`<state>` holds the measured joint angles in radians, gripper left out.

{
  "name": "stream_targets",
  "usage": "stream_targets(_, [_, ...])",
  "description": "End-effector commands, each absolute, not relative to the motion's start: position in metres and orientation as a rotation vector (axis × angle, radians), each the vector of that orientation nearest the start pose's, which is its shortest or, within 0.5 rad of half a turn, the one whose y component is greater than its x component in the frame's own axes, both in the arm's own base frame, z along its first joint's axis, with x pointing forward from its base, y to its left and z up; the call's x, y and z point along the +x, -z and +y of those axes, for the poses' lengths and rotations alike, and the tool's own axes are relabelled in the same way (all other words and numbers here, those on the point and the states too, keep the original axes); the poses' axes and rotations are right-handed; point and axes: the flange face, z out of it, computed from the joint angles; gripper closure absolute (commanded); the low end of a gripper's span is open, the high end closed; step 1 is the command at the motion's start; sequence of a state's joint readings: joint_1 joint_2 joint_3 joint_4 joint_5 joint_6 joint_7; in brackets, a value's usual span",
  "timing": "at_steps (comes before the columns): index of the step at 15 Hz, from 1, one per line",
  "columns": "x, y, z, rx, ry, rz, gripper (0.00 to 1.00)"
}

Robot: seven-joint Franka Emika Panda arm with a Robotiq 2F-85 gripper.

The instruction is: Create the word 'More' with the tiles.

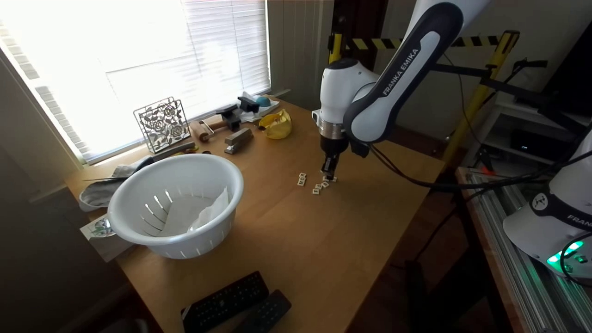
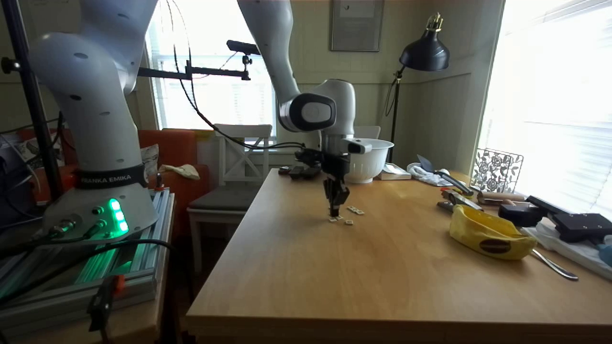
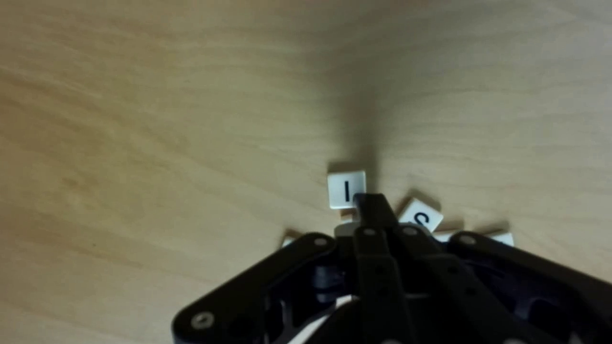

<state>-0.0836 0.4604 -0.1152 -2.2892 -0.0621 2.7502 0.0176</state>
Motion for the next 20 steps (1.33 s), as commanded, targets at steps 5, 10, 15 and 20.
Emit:
stream_targets(5, [0.526, -0.141, -0.110, -3.161, 0.011, 0.339, 1.00])
stream_targets(10, [0.536, -0.142, -0.117, -3.208, 0.021, 0.225, 1.00])
stream_targets(15, [0.545, -0.135, -0.118, -3.248, 0.015, -0.022, 1.00])
stream_targets(20, [0.552, -0.131, -0.118, -3.255, 0.014, -0.289, 1.00])
